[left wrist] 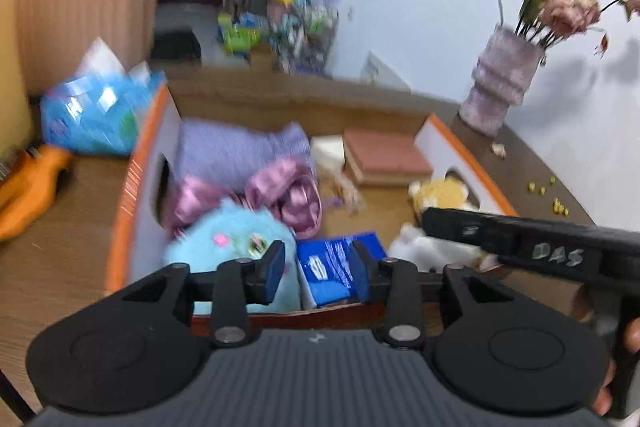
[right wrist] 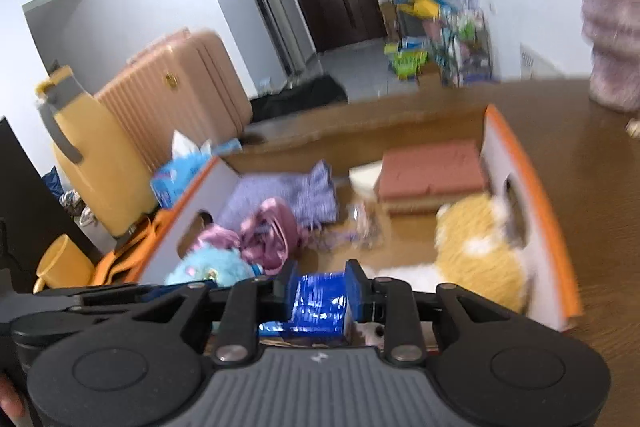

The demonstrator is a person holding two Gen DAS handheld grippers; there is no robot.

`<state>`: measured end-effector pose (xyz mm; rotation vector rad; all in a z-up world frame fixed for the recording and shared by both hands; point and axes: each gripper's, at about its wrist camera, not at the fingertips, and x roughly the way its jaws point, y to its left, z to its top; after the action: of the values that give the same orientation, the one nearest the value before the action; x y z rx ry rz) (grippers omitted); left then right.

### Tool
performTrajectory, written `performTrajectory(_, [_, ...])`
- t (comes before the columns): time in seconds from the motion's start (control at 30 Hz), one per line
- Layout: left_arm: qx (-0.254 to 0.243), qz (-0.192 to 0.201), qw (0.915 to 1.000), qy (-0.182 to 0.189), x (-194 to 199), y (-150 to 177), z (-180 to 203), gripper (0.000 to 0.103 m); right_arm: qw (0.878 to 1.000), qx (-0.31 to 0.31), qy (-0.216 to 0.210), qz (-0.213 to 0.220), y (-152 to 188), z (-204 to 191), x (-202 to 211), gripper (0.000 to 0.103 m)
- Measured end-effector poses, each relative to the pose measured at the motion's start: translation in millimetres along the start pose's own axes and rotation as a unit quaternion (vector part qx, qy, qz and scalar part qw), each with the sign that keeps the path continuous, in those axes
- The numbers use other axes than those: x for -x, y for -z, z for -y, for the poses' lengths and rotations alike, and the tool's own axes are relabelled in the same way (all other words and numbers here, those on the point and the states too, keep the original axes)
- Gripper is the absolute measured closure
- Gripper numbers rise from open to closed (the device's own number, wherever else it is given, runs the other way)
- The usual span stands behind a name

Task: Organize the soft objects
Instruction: 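Carry the milk carton into the box with both grippers and open them, then withdraw both tools from the box toward the clear plastic ball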

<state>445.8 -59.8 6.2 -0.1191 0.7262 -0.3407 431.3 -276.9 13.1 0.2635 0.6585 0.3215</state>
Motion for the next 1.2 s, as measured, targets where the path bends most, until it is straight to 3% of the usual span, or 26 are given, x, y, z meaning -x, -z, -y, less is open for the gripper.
performTrajectory(0.1, [-0.010,0.046,0.9989,-0.011,46,-5,3,0.060,0.999,0.021,0.006,0.040,-8,-8,44,0.062])
performTrajectory(0.17, [-0.026,0.089,0.9953,-0.029,81,-2,6,0.042,0.997,0.039,0.010,0.063,-9,-14,74,0.048])
performTrajectory(0.23, [-0.053,0.141,0.9865,-0.064,114,11,11,0.033,0.993,0.064,0.019,0.098,-1,-21,106,0.037])
performTrajectory(0.27, [-0.063,0.166,0.9810,-0.078,128,18,13,0.022,0.990,0.076,0.023,0.117,5,-24,118,0.031])
performTrajectory(0.33, [-0.077,0.217,0.9678,-0.101,155,36,17,0.008,0.979,0.104,0.039,0.174,22,-29,144,0.002])
performTrajectory(0.43, [-0.080,0.261,0.9541,-0.123,183,60,20,0.005,0.961,0.139,0.065,0.231,49,-33,168,0.000])
performTrajectory(0.6, [-0.078,0.269,0.9496,-0.141,204,86,24,0.003,0.961,0.122,0.069,0.240,71,-36,190,0.000])
performTrajectory(0.93, [-0.077,0.284,0.9467,-0.130,245,130,29,0.002,0.952,0.129,0.087,0.262,117,-55,243,0.000])
performTrajectory(1.1, [-0.073,0.287,0.9472,-0.123,271,177,28,0.000,0.951,0.141,0.082,0.263,167,-62,272,0.000])
performTrajectory(1.2, [-0.057,0.275,0.9536,-0.109,286,209,22,0.000,0.949,0.166,0.087,0.253,203,-68,284,0.000])
